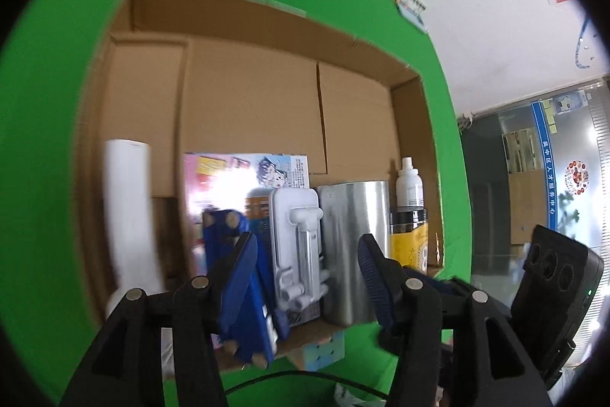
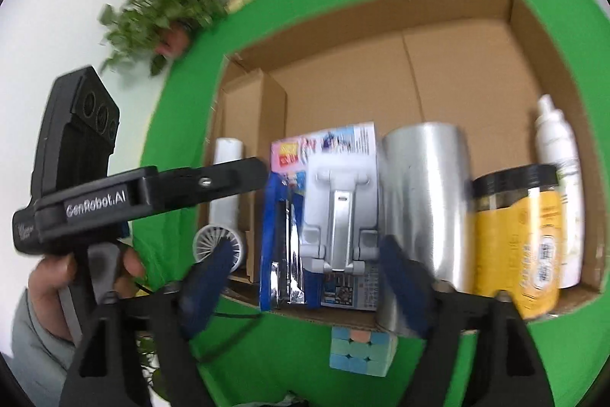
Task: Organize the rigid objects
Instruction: 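Lower the phone stand into the box beside the stapler, open both tools, then grasp the pastel Rubik's cube with the right tool while the left tool closes on it, then lift the cube with both tools and carry it over the box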
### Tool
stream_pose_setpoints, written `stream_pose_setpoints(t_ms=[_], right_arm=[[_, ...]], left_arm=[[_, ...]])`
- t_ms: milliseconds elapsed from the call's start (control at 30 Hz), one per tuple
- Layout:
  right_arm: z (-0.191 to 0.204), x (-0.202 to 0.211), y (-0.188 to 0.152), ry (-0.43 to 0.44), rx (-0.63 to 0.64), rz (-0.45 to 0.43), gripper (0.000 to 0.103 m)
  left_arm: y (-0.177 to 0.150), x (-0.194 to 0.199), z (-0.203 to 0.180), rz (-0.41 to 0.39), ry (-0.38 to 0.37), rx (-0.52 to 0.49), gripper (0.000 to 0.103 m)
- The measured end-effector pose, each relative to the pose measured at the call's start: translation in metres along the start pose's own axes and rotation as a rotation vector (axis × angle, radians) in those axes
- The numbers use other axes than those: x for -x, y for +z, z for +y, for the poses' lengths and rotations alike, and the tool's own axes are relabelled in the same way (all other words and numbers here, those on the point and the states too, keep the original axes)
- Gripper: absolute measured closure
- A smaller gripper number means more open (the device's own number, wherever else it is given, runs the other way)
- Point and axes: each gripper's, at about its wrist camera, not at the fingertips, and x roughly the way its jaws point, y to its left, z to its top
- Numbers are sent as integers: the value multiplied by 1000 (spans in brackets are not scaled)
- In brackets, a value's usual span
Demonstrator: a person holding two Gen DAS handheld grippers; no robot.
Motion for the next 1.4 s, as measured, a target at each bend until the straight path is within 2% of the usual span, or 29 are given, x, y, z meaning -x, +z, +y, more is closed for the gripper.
stream_pose_setpoints(t_ms=[67,100,167,233,300,433,533,600,667,767,900,1000,1100,1267,1400], right_arm=[[4,16,-15,-20,44,-56,0],[4,20,-24,-28,58,-72,1],[2,19,-50,-57,82,-51,1],[-1,7,-78,-73,90,18,1],[-9,-17,-101,-113,39,91,1],[-32,-46,-120,-135,-114,107,1],[-30,-71,-119,-173,-89,106,2],[-27,-83,-120,-193,-66,124,9],[-25,-97,-121,-209,-43,156,28],[-23,-108,-130,-255,-19,190,39],[-28,-105,-144,-209,-46,227,41],[-32,-97,-159,-132,-94,264,45],[-35,-85,-173,-41,-153,295,45],[-21,-70,-187,37,-131,328,45],[-4,-54,-185,59,-91,317,46]], left_arm=[[-7,15,-2,-34,27,-24,49],[-17,25,-4,-46,46,-40,49],[-31,32,-5,-49,65,-54,49],[-55,35,-2,-32,84,-61,49],[-75,30,3,-6,101,-39,49],[-113,17,14,44,112,18,49],[-130,10,22,72,83,65,49],[-139,10,26,80,80,75,49],[-143,11,28,78,77,81,49],[-147,11,31,75,52,95,49],[-149,-5,37,101,8,115,49],[-153,-23,43,135,-69,146,49],[-161,-43,49,191,-184,208,49],[-164,-58,51,229,-305,255,48],[-158,-51,44,210,-337,239,44]])
